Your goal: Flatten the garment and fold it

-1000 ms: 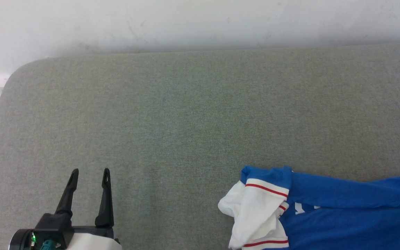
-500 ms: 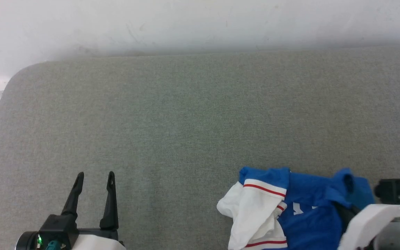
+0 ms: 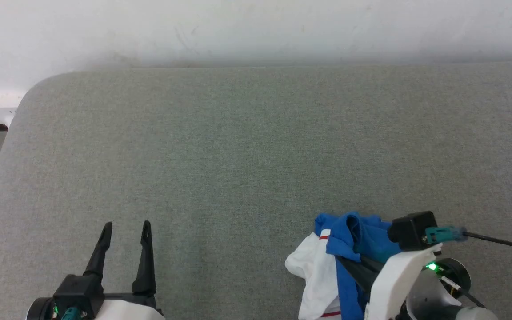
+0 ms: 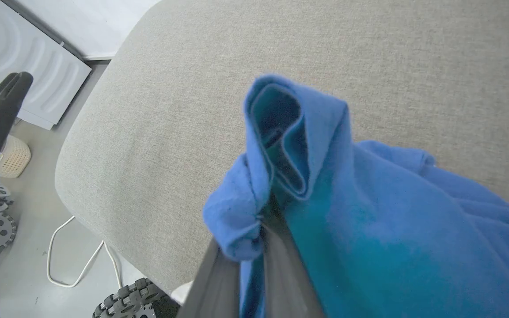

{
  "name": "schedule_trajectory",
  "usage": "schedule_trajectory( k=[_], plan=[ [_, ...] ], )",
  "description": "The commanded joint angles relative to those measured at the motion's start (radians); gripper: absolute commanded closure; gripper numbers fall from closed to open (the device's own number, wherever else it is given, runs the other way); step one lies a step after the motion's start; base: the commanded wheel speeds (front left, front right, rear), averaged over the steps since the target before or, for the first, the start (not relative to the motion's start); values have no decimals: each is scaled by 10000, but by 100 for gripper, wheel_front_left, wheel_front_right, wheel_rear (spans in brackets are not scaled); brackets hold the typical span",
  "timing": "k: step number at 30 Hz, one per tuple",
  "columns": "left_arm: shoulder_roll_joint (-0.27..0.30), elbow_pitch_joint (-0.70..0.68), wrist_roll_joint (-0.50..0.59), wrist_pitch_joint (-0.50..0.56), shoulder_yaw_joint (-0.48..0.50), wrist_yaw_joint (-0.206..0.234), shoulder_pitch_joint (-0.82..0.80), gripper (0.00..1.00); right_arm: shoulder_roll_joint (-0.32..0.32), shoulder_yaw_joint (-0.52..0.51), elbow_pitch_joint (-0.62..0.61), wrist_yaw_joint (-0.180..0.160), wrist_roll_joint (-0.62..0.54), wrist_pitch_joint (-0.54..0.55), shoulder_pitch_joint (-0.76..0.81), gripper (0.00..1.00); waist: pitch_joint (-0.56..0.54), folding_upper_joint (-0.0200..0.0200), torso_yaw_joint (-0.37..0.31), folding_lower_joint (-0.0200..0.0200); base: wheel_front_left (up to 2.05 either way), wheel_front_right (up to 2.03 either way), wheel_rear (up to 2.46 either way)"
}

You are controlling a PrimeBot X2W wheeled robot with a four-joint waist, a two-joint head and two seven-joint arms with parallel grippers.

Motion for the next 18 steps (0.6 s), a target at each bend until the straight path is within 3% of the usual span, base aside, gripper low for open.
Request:
schedule_trajectory(
  k=[1, 15, 17, 18],
  plan=[
    [-33, 56, -19, -18, -38, -64, -134, 0, 37, 65, 153, -7, -51, 10, -220, 100, 45, -1, 71, 0, 0, 0, 0],
    [-133, 368, -160, -26, -166, -186, -330, 0, 177, 219, 3083, -7, -889, -484, -1105, 98, 53, -1, 329, 0, 0, 0, 0],
    [-149, 409, -180, -14, -193, -198, -358, 0, 178, 267, 3442, -7, -1082, -579, -1207, 41, 8, -1, 336, 0, 0, 0, 0],
    [-158, 428, -189, -10, -207, -203, -372, 0, 179, 329, 3565, -7, -1135, -633, -1258, 0, -15, -1, 340, 0, 0, 0, 0]
  ],
)
